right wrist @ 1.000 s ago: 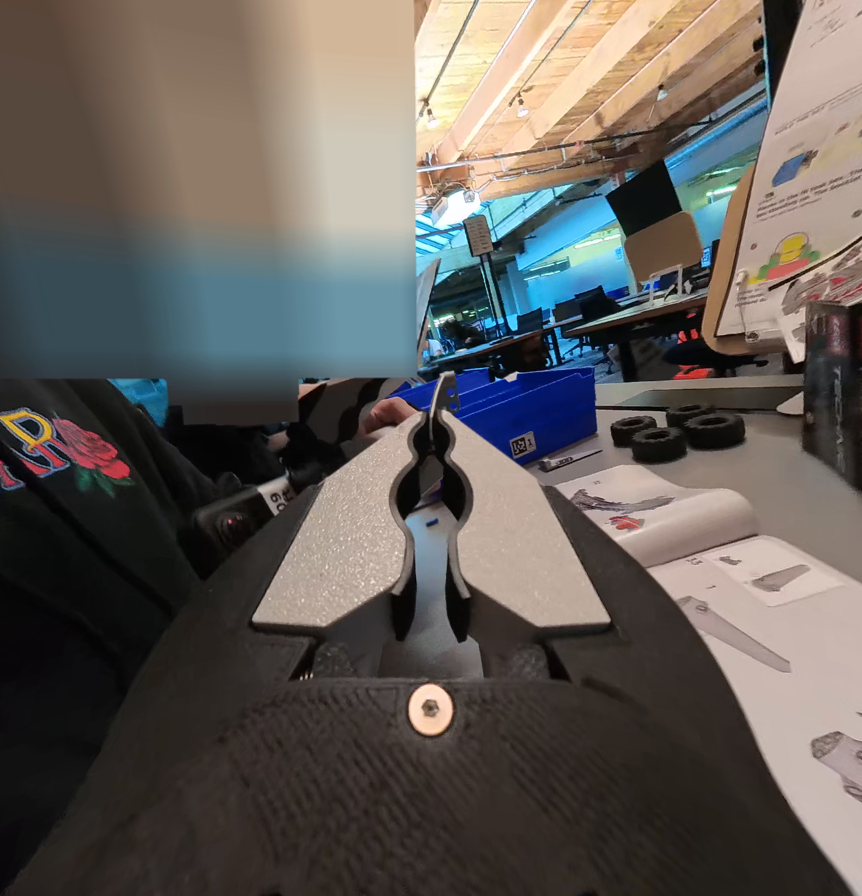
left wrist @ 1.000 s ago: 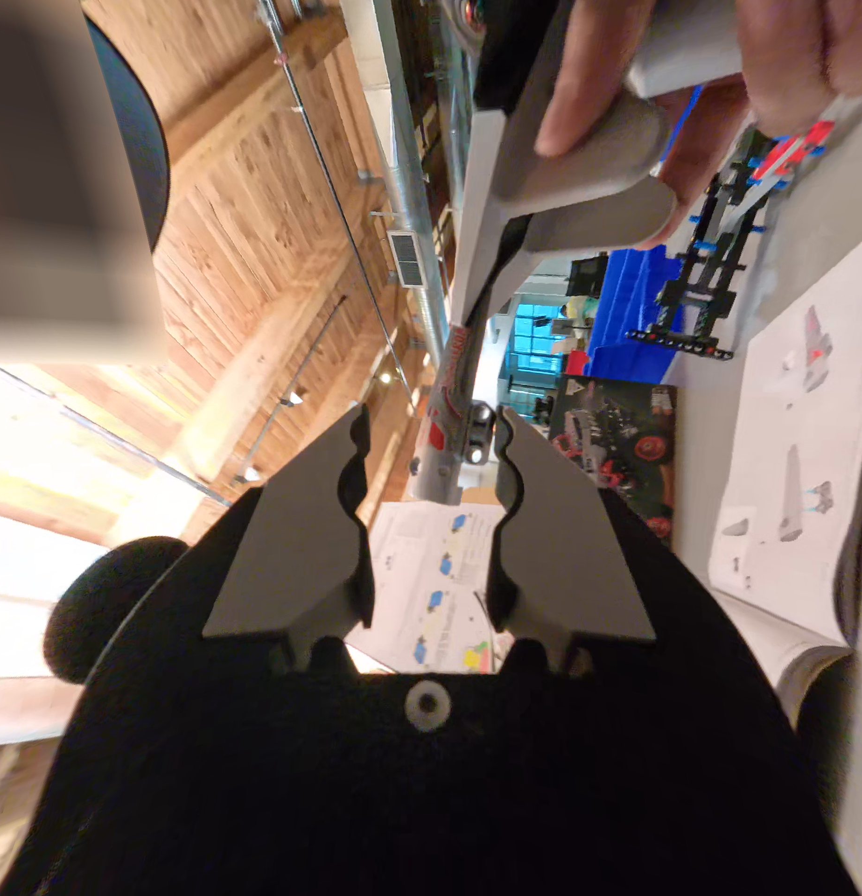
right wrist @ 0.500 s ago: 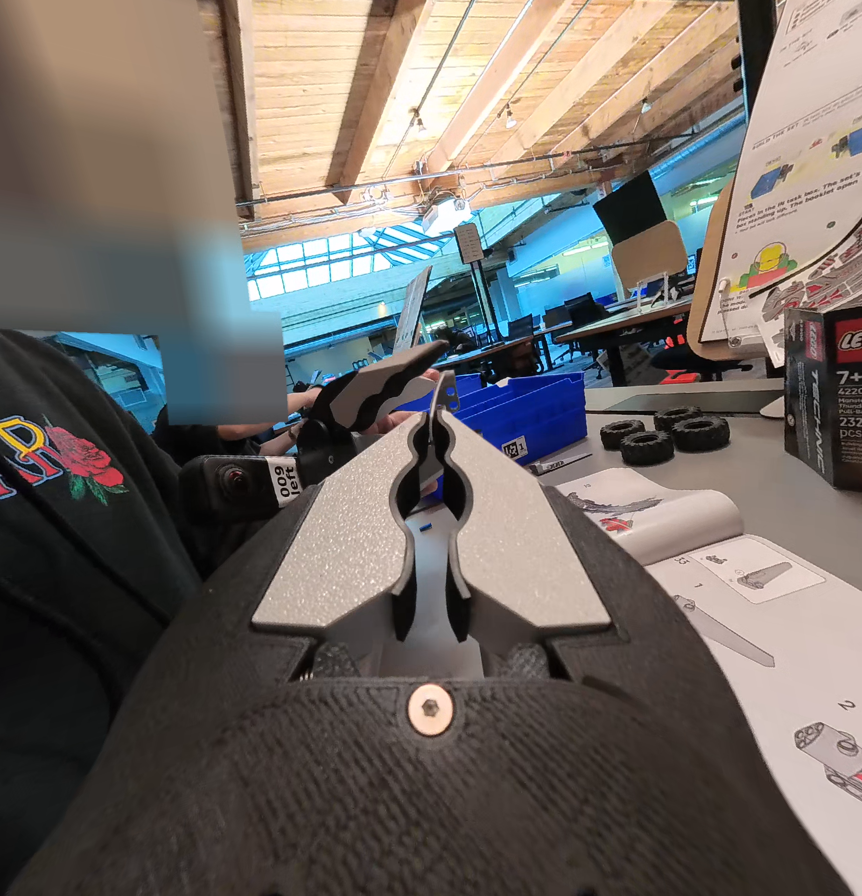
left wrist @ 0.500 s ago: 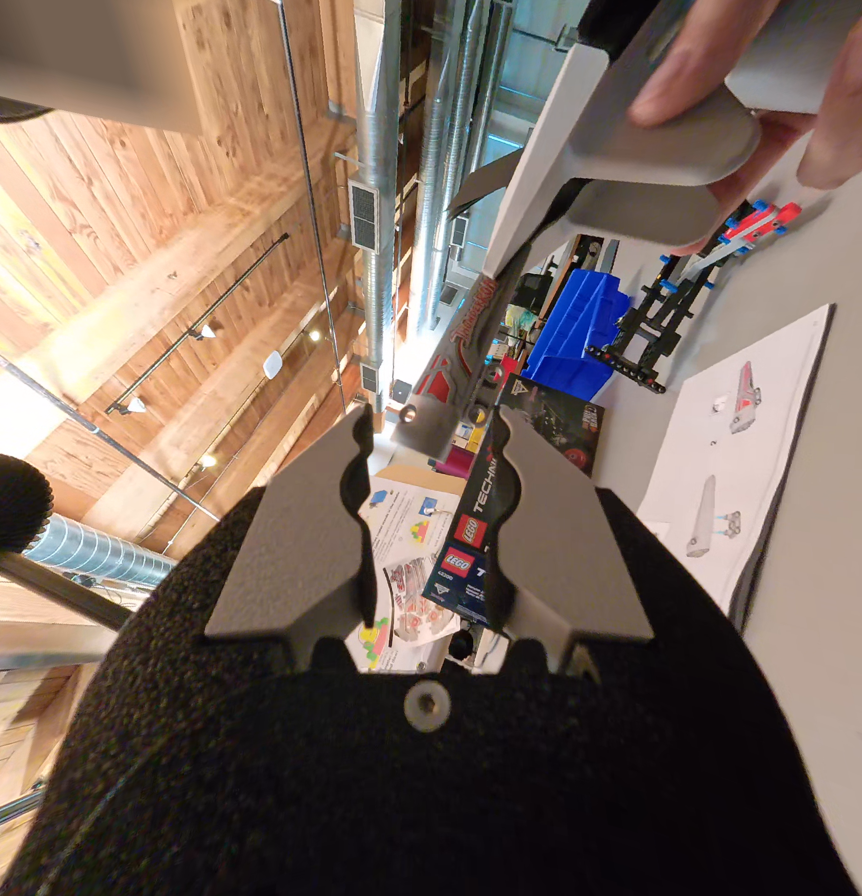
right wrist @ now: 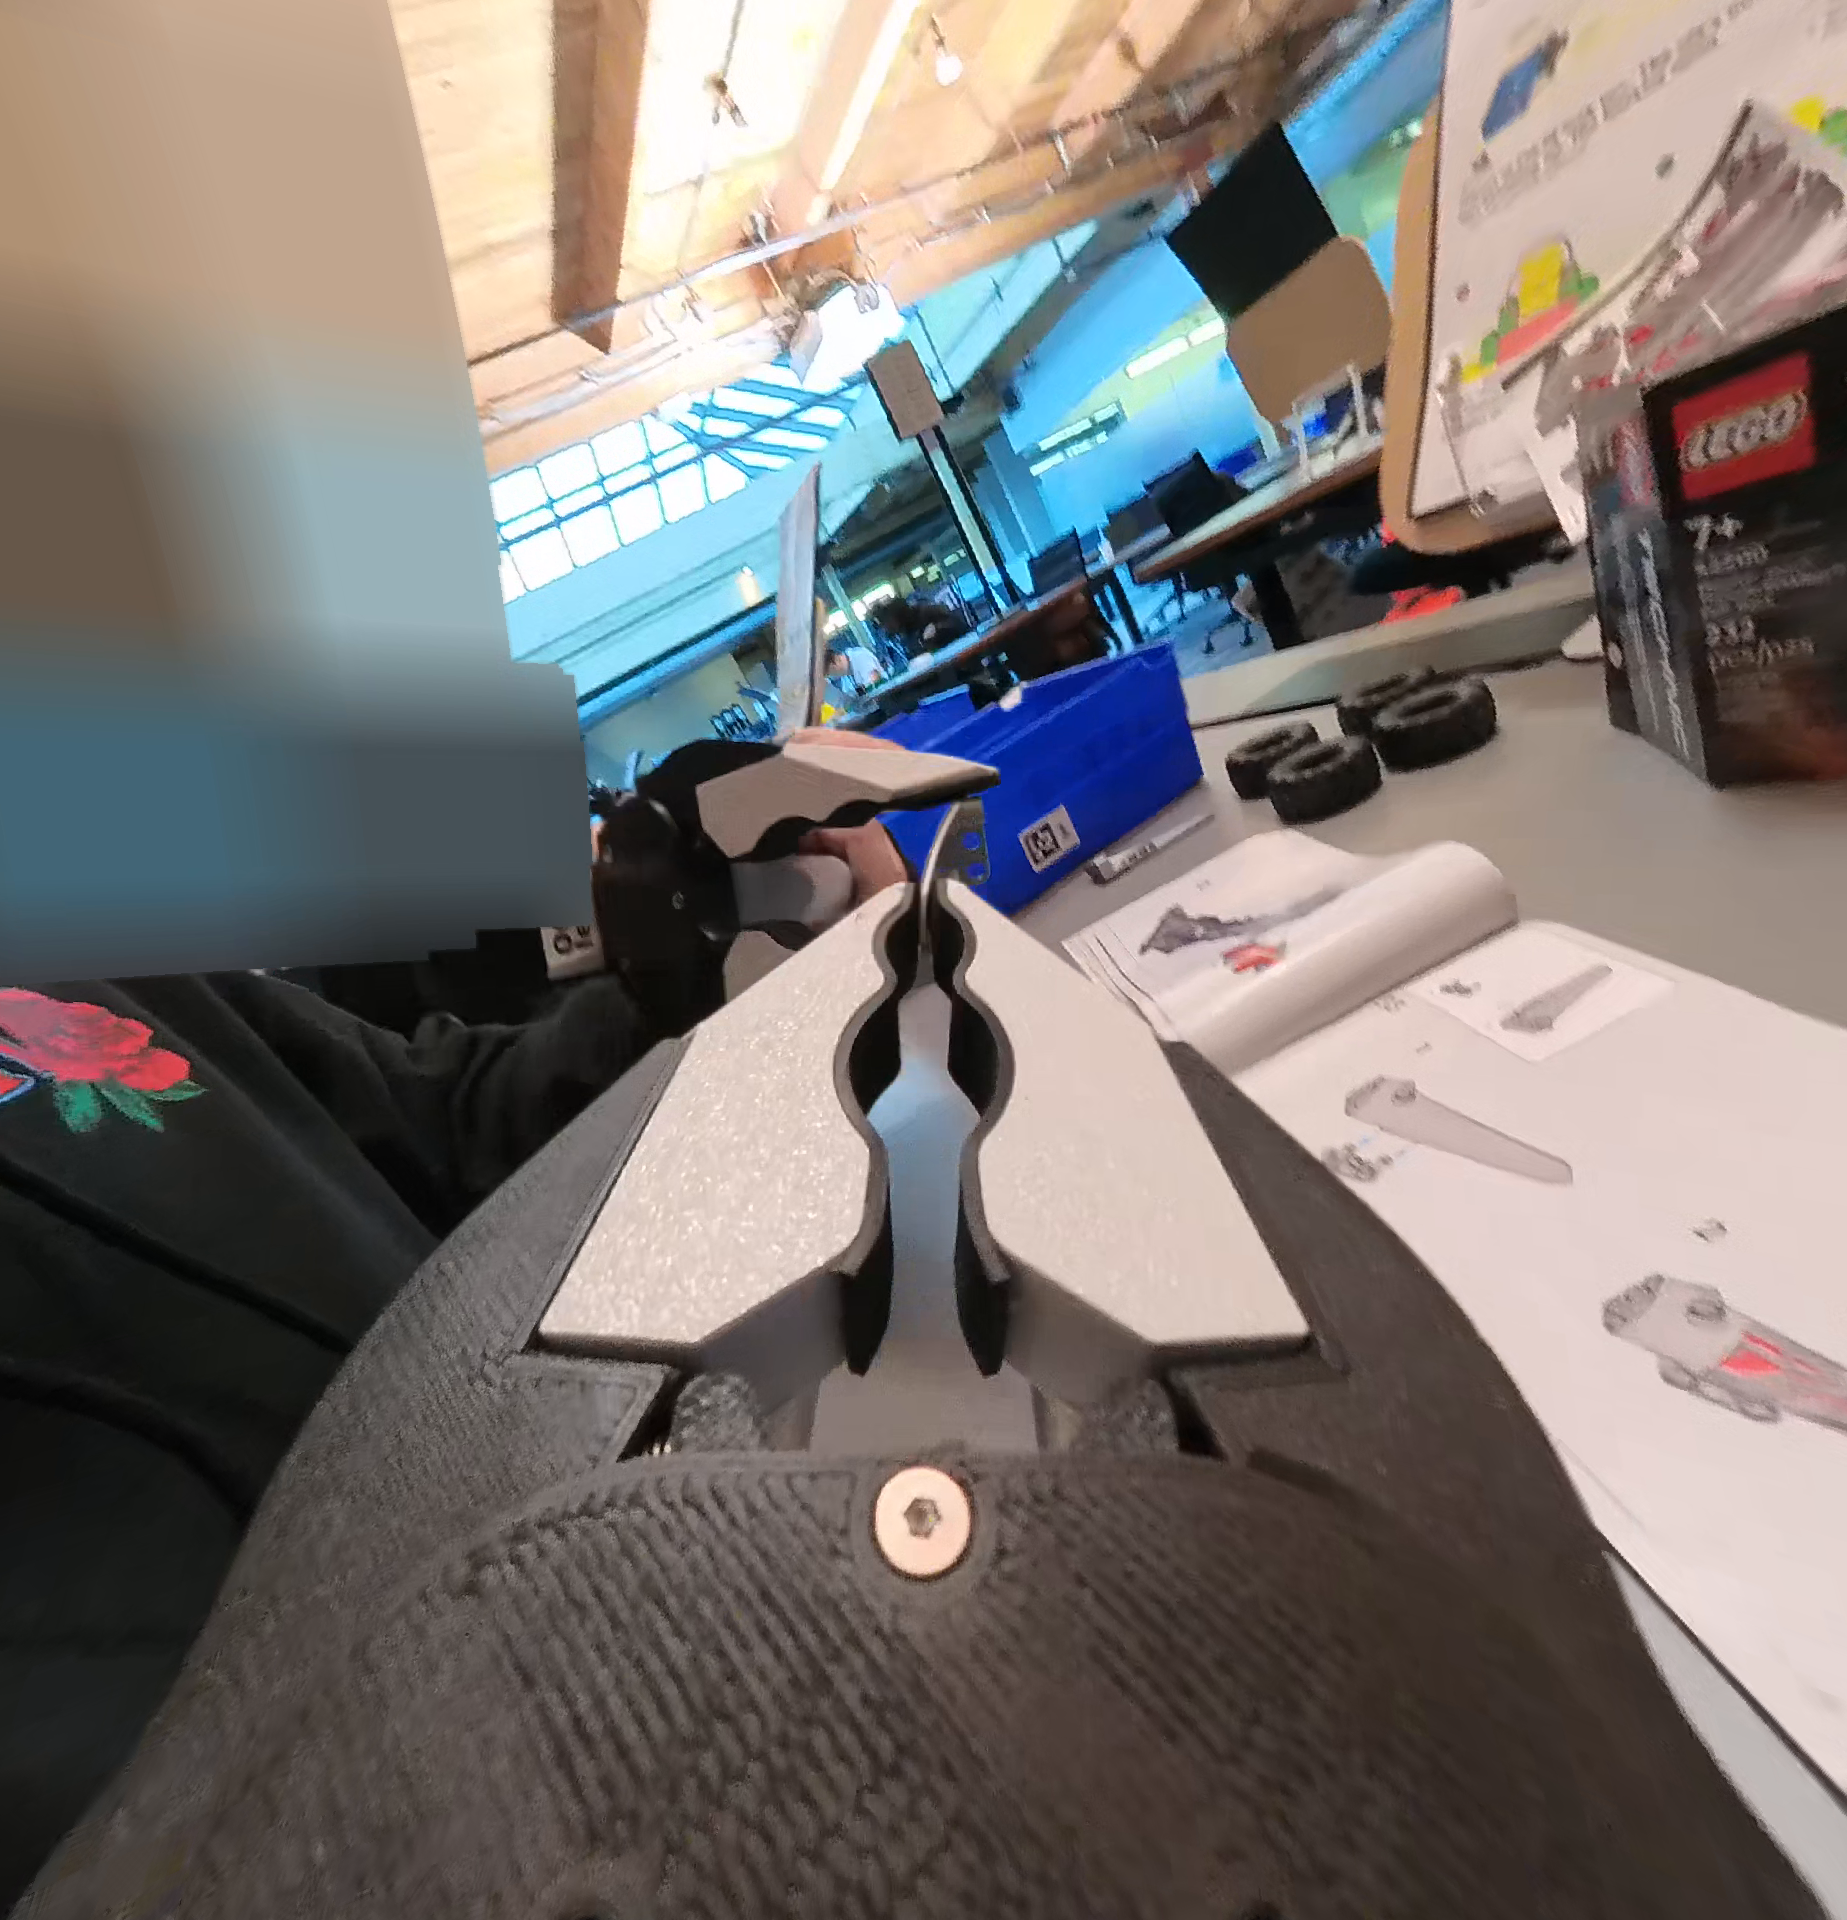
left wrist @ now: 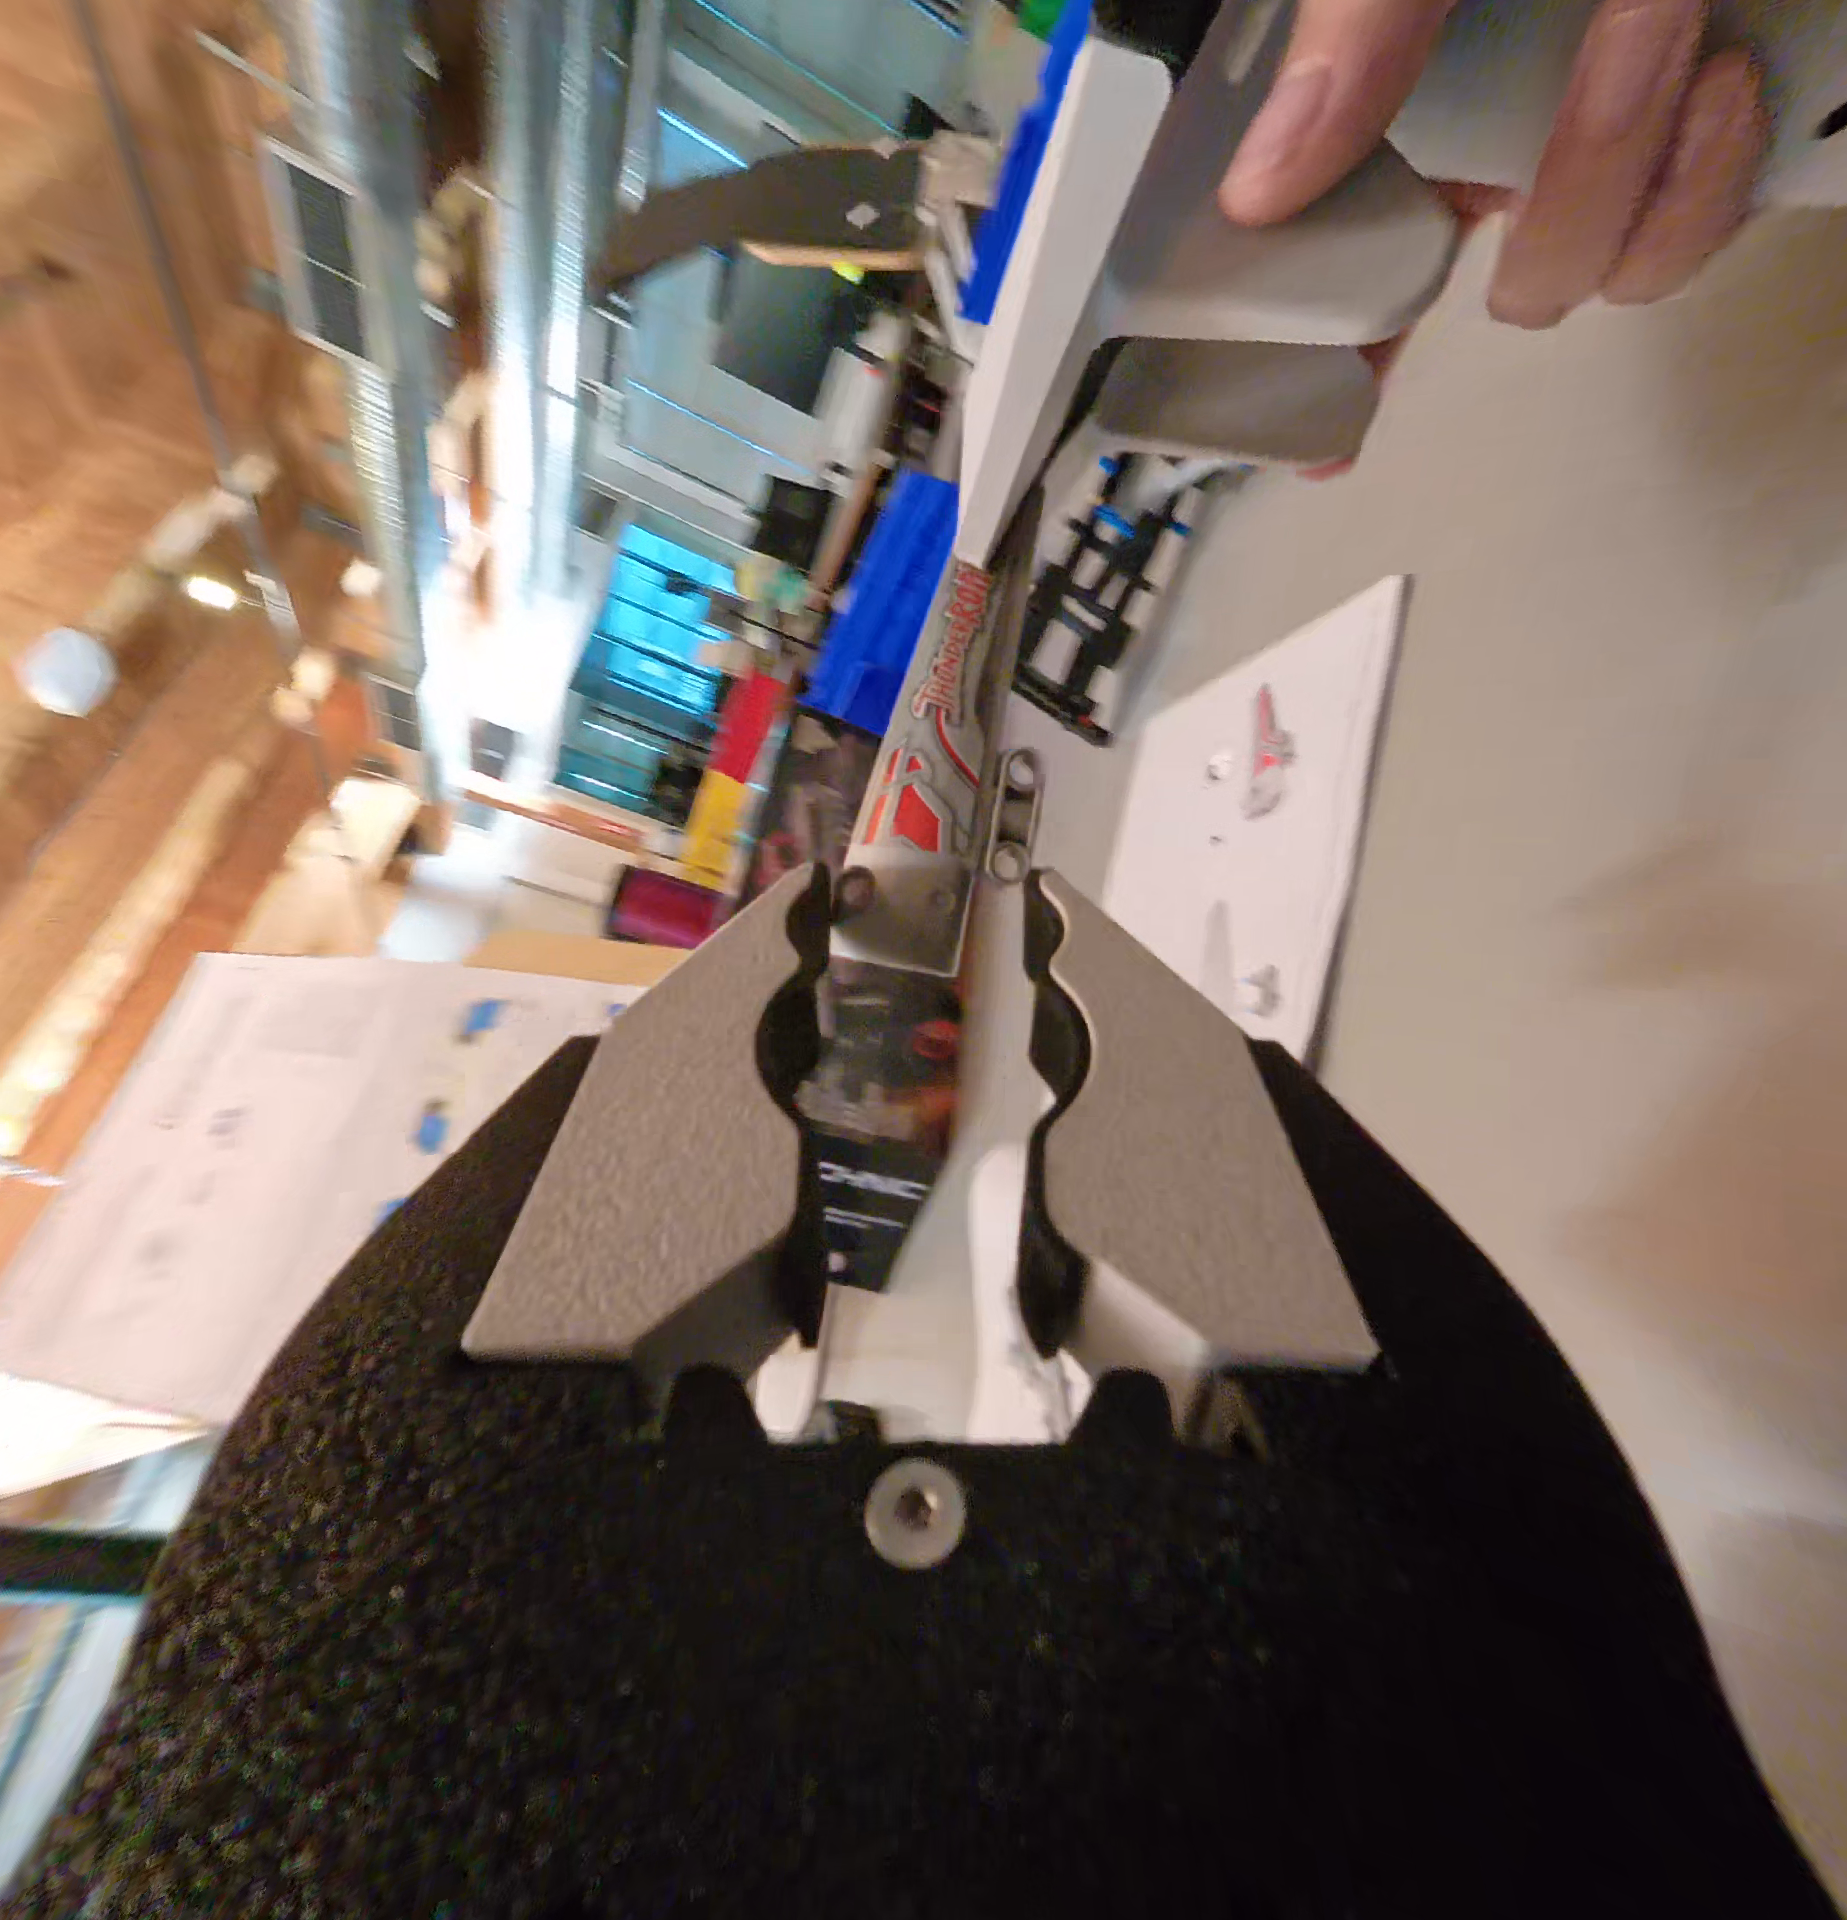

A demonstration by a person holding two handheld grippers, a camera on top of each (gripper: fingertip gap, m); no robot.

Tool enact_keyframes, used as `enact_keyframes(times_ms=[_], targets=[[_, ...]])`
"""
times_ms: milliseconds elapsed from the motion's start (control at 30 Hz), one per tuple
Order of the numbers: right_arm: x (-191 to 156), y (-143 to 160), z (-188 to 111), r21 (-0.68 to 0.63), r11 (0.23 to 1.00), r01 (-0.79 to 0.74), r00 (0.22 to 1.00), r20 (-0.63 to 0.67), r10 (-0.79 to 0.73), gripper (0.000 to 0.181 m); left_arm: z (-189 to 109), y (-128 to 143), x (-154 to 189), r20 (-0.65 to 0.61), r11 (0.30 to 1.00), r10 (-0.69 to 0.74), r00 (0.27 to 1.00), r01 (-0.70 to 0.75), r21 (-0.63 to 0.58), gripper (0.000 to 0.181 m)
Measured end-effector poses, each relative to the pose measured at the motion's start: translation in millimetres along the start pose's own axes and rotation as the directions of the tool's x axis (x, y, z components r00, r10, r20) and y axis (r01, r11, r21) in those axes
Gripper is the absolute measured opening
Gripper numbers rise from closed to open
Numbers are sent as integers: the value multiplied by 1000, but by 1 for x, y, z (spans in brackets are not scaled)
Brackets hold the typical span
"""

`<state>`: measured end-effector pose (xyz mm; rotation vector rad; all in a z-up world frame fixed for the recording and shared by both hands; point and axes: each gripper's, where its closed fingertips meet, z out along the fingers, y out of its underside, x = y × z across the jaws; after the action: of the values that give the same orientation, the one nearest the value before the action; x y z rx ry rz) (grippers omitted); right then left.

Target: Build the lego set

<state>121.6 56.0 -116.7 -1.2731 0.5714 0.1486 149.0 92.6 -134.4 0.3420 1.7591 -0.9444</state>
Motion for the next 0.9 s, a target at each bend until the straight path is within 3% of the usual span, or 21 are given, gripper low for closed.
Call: enact_keyframes(times_ms=[33, 100, 400, 467, 600, 800, 900], targets=[[5, 2, -1, -16, 1000, -12, 1000, -10, 12, 0, 3, 4, 5, -46, 1000, -17, 999, 17, -14, 33], [15, 2, -3, -26, 999, -35, 999, -28, 35, 0, 8, 10, 9, -95, 999, -28, 995, 25, -32, 23], [52, -14, -6, -29, 998, -53, 996, -72, 51, 1, 41, 28, -1, -160, 996, -27, 987, 12, -94, 22], [64, -23, -14, -8, 997, -71, 991, -110, 70, 14, 51, 40, -9, -163, 990, -19, 986, -4, -139, 23], [70, -26, -29, -30, 999, 14, 983, -182, -20, 18, 79, 84, -22, -178, 963, -108, 978, 59, -261, 22], [68, 26, -25, -237, 970, 57, 977, -187, -103, 26, 144, 165, -19, -253, 910, -122, 960, 6, -414, 23], [67, 34, -30, -269, 963, 21, 982, -176, -70, 26, 165, 188, -2, -315, 883, -172, 933, 4, -469, 23]])
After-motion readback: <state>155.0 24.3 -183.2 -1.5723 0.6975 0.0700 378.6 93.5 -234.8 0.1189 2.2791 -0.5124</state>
